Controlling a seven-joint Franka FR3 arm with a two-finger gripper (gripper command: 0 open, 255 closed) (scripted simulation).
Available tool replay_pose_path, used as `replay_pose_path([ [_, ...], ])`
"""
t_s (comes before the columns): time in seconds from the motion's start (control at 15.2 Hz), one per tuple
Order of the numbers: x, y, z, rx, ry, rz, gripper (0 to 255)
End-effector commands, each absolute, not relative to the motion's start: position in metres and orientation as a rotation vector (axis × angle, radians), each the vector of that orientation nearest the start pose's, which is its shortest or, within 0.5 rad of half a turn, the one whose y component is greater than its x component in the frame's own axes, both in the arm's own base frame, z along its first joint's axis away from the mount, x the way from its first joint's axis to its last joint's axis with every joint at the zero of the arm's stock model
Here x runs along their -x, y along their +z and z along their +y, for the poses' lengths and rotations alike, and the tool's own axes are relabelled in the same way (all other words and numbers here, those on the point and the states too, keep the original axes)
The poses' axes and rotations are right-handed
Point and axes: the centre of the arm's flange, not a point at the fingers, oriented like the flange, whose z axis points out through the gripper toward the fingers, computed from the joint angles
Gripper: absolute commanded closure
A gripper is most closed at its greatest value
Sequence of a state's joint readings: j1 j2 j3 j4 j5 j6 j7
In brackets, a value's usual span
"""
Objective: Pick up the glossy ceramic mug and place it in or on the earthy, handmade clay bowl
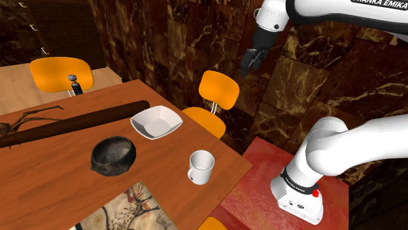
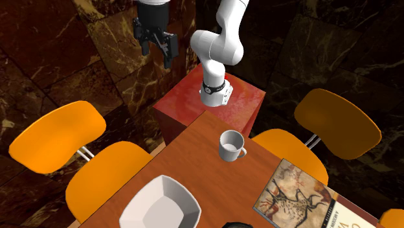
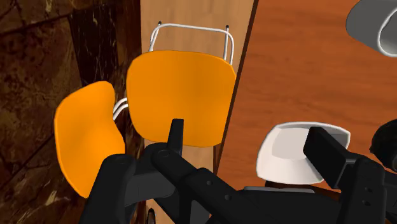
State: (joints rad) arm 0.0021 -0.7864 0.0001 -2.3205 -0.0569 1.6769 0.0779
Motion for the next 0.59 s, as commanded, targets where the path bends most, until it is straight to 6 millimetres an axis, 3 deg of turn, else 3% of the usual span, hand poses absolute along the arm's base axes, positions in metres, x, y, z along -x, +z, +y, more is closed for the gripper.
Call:
replay_pose_path([
  [0.0,-0.318,0.618,-0.005,3.182,-0.231,0.117,0],
  [0.53,-0.319,0.543,0.063,3.155,-0.180,0.073,0],
])
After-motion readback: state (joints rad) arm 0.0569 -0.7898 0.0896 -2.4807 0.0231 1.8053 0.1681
